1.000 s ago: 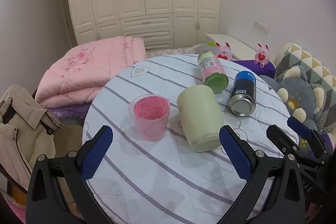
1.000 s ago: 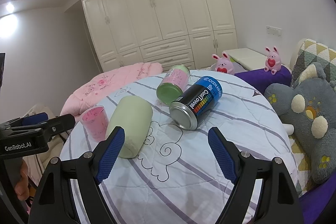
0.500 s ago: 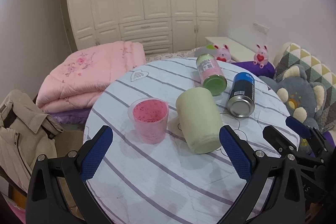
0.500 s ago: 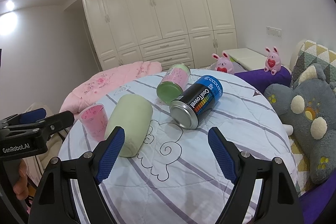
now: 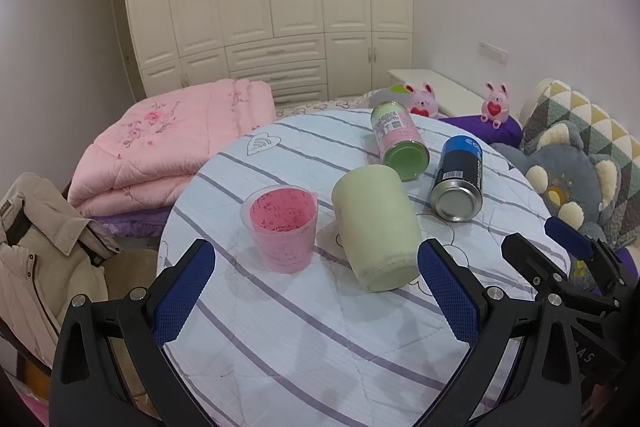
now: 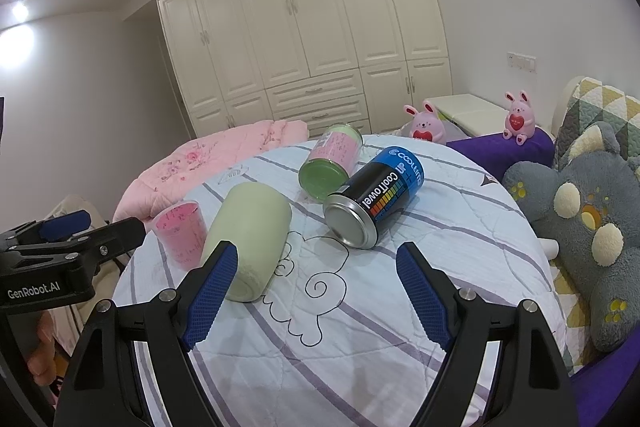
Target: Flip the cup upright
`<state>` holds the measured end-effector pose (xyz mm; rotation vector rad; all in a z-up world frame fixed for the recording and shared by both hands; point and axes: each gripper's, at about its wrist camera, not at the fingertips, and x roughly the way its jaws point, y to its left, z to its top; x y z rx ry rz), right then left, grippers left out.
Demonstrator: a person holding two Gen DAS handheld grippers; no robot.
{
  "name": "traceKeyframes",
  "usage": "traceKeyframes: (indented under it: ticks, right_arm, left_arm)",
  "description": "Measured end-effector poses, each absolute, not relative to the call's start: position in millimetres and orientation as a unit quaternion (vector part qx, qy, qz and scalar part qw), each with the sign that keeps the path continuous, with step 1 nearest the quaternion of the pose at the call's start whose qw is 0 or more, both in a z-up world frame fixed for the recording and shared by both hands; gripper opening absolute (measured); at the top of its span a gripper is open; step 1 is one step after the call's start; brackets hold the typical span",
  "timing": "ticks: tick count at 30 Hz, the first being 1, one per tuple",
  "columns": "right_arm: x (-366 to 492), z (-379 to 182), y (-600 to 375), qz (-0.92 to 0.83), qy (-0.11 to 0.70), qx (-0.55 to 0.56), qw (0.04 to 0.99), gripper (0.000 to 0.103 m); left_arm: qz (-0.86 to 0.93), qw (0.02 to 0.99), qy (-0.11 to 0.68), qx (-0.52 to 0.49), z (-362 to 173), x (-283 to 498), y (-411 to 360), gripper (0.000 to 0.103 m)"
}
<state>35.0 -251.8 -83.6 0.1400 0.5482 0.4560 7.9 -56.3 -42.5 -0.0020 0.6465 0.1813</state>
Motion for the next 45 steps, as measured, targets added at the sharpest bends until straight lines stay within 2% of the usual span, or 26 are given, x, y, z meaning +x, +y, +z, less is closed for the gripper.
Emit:
traceKeyframes:
  ticks: [45]
  right_arm:
    - [34.1, -84.3, -249.9, 0.225, 0.268, 0.068, 0.935, 0.083]
  left_arm:
    - [0.089, 0.942, 0.323, 0.001, -46.1, 6.0, -55.4, 0.102]
